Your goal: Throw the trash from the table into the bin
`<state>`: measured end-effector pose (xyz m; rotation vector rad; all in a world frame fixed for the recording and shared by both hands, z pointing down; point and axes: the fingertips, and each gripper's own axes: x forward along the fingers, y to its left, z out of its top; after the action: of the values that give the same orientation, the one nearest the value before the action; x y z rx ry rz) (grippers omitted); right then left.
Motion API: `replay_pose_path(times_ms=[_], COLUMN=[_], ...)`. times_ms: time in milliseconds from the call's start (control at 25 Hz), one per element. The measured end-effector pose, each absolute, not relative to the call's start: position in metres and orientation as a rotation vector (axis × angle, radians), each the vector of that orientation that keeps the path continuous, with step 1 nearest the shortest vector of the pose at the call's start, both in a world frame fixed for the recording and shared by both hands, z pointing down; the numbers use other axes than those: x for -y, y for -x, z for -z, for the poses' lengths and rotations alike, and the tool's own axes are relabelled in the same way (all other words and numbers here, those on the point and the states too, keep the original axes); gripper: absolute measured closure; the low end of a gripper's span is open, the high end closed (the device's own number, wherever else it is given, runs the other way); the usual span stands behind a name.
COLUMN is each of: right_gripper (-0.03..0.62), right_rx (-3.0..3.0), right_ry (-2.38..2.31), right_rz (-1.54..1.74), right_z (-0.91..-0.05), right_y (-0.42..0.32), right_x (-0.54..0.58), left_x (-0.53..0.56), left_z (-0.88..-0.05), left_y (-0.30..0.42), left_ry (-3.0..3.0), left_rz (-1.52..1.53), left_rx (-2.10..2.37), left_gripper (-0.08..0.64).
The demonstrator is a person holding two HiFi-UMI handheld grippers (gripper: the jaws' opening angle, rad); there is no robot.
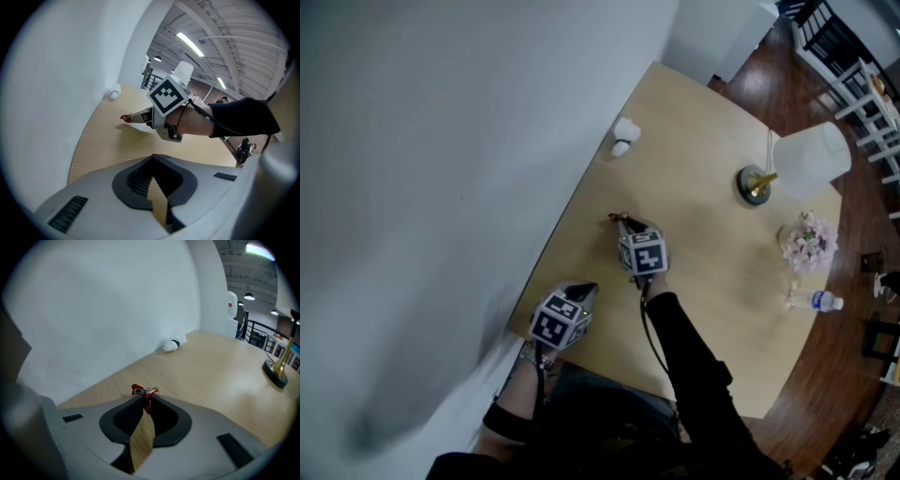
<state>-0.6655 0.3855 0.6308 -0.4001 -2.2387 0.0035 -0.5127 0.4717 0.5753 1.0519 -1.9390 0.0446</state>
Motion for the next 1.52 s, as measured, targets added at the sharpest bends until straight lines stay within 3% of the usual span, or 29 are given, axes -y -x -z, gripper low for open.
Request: replay_pose_path(times_ms=[280,560,1520], right_gripper=[0.543,0.545,0.545], right_rx=[2.292,2.278,2.347], right_ry=[0.465,0.446,-0.105], right_rz=[-0.106,-0.199,-0.536], right_z=[-0.578,-0.558,-0.561], right_y=[0.607,0.484,0.12], right_x=[-0.37,-0.317,-0.072], left_x=[-0.456,-0.411,-0.135], left_z=[-0.565,-0.567,-0.562], left_y=[0.494,0.442,0.167], left_ry=[-1.086,-1.164,-1.652], left_rz=[-0.11,-0.19,-0.519], left_rx=[1.938,1.874,1.506], left_gripper=[0.557,0.557,0.557])
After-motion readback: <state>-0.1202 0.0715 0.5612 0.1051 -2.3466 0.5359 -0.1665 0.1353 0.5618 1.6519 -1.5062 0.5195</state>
